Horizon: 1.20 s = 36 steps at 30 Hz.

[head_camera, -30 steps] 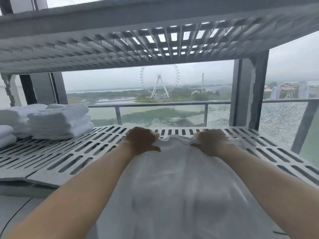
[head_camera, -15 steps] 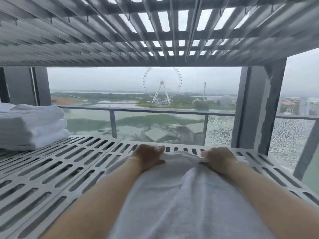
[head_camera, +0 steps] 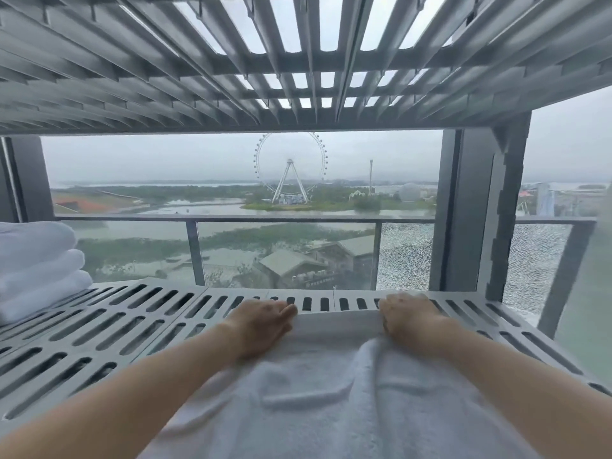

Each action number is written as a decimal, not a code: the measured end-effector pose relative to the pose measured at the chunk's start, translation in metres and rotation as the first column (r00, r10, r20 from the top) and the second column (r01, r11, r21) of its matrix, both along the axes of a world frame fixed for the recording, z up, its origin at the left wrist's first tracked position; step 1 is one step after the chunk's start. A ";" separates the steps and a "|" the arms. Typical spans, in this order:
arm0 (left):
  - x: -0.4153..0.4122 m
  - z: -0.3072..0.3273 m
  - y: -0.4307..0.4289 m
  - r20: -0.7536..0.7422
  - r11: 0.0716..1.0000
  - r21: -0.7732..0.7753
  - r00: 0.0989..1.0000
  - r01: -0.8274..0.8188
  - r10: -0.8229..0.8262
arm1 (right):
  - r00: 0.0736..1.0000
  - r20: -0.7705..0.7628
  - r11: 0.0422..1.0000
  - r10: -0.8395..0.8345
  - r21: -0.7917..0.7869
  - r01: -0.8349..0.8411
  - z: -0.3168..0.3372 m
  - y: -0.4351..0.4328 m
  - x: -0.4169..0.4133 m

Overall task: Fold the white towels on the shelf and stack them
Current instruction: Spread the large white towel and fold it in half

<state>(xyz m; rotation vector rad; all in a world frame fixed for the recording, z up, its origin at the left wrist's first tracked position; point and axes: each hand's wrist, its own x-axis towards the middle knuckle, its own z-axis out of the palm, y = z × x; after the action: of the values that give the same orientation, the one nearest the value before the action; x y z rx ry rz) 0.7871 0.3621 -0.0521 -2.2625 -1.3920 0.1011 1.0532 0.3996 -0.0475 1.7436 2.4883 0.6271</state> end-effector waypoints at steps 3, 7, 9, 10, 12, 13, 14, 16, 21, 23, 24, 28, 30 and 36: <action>0.009 0.011 0.021 -0.120 0.999 0.053 0.993 0.006 0.000 | 0.980 0.152 0.991 -0.129 -0.009 0.132 0.009 0.018 -0.004; 0.019 0.027 0.052 -0.229 0.989 0.079 0.964 -0.122 0.137 | 0.977 0.099 0.982 -0.187 -0.002 0.188 0.020 0.038 -0.011; 0.023 0.027 0.057 -0.198 0.989 -0.018 0.970 -0.149 0.142 | 0.987 0.022 0.984 -0.160 -0.072 0.161 0.015 0.038 -0.013; 0.026 0.025 0.056 -0.171 0.985 -0.094 0.977 -0.143 0.125 | 0.991 -0.026 0.985 -0.130 -0.117 0.126 0.010 0.037 -0.011; 0.029 0.021 0.053 -0.132 0.975 -0.186 0.987 -0.119 0.095 | 0.988 -0.129 0.977 -0.088 -0.206 0.060 0.002 0.034 -0.006; 0.029 0.019 0.051 -0.105 0.971 -0.205 0.989 -0.124 0.104 | 0.986 -0.153 0.970 -0.073 -0.239 0.035 0.002 0.033 -0.002; 0.028 0.019 0.049 -0.063 0.966 -0.225 0.991 -0.127 0.115 | 0.986 -0.159 0.966 -0.055 -0.259 0.012 0.004 0.033 0.002; 0.024 0.017 0.043 -0.004 0.967 -0.226 0.993 -0.119 0.121 | 0.989 -0.147 0.966 -0.019 -0.256 -0.020 0.010 0.032 0.007; 0.022 0.008 0.025 0.093 0.989 -0.085 0.987 -0.125 0.133 | 0.976 -0.217 0.988 0.003 -0.150 -0.036 0.010 0.022 0.010; 0.020 0.001 0.022 0.103 0.988 -0.030 0.983 -0.149 0.151 | 0.955 -0.296 0.993 0.004 -0.113 -0.039 0.003 0.019 0.015; 0.019 -0.002 0.021 0.114 0.987 -0.012 0.980 -0.163 0.164 | 0.941 -0.338 0.993 0.010 -0.104 -0.048 0.001 0.018 0.018; 0.017 -0.006 0.018 0.188 0.985 0.004 0.967 -0.174 0.170 | 0.900 -0.434 0.992 0.033 -0.093 -0.082 -0.002 0.022 0.025; 0.020 -0.006 0.015 0.206 0.986 0.022 0.965 -0.168 0.160 | 0.893 -0.446 0.992 0.061 -0.074 -0.105 -0.001 0.023 0.026; 0.029 -0.006 0.010 0.182 0.971 0.053 0.959 -0.231 0.218 | 0.884 -0.431 0.965 0.181 -0.096 -0.245 -0.006 0.017 0.020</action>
<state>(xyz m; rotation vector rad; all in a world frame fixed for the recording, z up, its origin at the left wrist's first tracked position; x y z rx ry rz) 0.8160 0.3722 -0.0585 -2.0865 -1.7136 -0.0758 1.0735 0.4164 -0.0533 1.7113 2.9483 0.0626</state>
